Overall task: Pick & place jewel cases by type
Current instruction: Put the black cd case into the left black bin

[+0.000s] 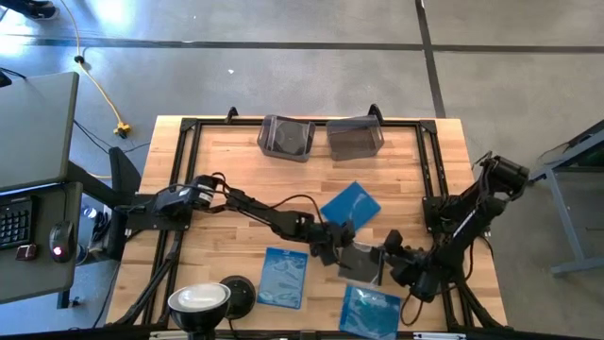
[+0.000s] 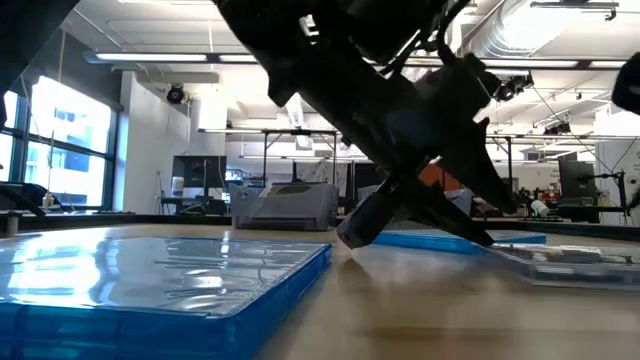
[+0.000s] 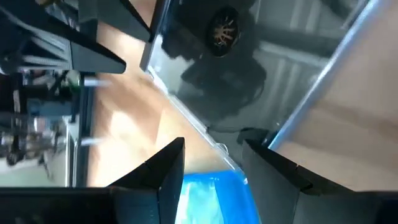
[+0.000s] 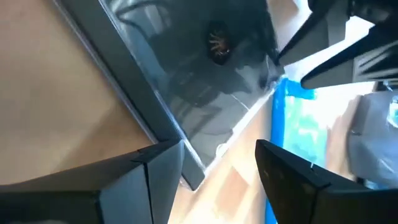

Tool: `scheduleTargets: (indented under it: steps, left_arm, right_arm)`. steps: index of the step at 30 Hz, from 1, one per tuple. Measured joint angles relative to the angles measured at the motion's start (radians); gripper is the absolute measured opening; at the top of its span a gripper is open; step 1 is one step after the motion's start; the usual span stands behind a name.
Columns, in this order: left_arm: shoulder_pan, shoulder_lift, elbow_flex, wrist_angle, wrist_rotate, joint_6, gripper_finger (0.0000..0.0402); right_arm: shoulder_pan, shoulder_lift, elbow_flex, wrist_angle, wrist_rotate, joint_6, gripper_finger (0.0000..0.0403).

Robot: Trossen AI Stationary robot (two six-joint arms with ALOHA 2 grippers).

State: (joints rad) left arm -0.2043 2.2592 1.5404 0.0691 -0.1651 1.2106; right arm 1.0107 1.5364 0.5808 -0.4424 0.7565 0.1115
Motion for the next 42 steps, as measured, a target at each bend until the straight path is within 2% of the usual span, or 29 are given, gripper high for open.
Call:
scheduleTargets:
  steps: [5, 12, 16, 20, 25, 29, 34, 42]
  left_arm:
    - [-0.017, 0.006, 0.042, -0.043, -0.112, 0.017, 0.0162]
    - [-0.089, 0.006, 0.109, -0.152, -0.267, 0.017, 0.0162]
    - [-0.117, 0.003, 0.139, -0.275, -0.302, 0.015, 0.016]
    - [-0.123, 0.003, 0.141, -0.408, -0.3, -0.031, 0.0138]
    - [-0.123, 0.003, 0.141, -0.418, -0.235, -0.117, 0.0099]
    - [-0.117, 0.003, 0.141, -0.392, -0.191, -0.117, 0.0092]
    - [-0.101, 0.003, 0.141, -0.374, -0.18, -0.124, 0.0116]
    - [-0.084, 0.0, 0.117, -0.346, -0.08, -0.067, 0.018]
  right_arm:
    - [-0.005, -0.014, 0.031, -0.085, 0.013, -0.062, 0.0199]
    - [0.0, -0.025, 0.138, -0.234, -0.034, 0.081, 0.0199]
    - [0.005, -0.025, 0.16, -0.24, -0.072, 0.15, 0.0199]
    - [0.015, -0.023, 0.123, -0.187, -0.163, 0.135, 0.0199]
    - [0.024, -0.023, 0.071, -0.093, -0.135, 0.087, 0.0199]
    - [0.004, -0.023, 0.023, -0.037, -0.129, 0.068, 0.0199]
    - [-0.025, -0.024, -0.022, 0.08, -0.105, -0.008, 0.0199]
    - [-0.061, -0.024, -0.022, 0.083, -0.114, -0.007, 0.0199]
